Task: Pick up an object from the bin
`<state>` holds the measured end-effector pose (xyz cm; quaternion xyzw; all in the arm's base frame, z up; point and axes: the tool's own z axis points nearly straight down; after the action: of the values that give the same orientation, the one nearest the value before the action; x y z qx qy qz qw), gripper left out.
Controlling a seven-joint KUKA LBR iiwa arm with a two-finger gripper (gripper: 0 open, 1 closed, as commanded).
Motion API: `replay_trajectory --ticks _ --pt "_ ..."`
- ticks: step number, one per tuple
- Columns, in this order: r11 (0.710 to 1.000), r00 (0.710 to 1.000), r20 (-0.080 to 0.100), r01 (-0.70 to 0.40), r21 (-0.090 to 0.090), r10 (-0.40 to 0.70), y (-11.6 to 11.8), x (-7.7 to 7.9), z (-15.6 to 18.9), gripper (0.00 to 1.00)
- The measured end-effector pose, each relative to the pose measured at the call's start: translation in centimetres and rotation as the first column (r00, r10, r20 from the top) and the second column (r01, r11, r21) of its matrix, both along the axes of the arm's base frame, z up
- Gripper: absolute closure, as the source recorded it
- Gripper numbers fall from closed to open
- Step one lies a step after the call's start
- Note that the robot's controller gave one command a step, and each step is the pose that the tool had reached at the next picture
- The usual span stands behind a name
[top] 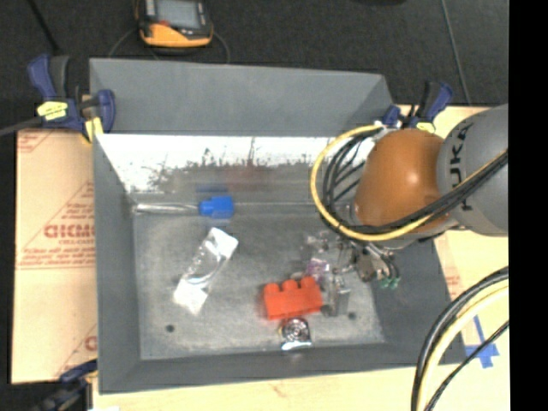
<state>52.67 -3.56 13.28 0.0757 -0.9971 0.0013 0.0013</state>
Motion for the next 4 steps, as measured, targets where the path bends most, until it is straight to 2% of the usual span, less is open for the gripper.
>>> replay_trajectory --ticks 1,2,3,4 --pt "0.996 0.996 -0.001 -0.084 0.003 0.084 0.7 -1.2 -6.6 0.00" --pt "0.975 0.975 0.011 -0.222 0.002 0.222 4.3 2.8 -2.3 0.00" --pt "0.994 0.994 0.003 -0.113 0.004 0.113 4.3 0.0 -6.3 0.00" --pt "0.994 0.994 0.008 -0.113 0.003 0.113 4.3 0.2 -6.1 1.00"
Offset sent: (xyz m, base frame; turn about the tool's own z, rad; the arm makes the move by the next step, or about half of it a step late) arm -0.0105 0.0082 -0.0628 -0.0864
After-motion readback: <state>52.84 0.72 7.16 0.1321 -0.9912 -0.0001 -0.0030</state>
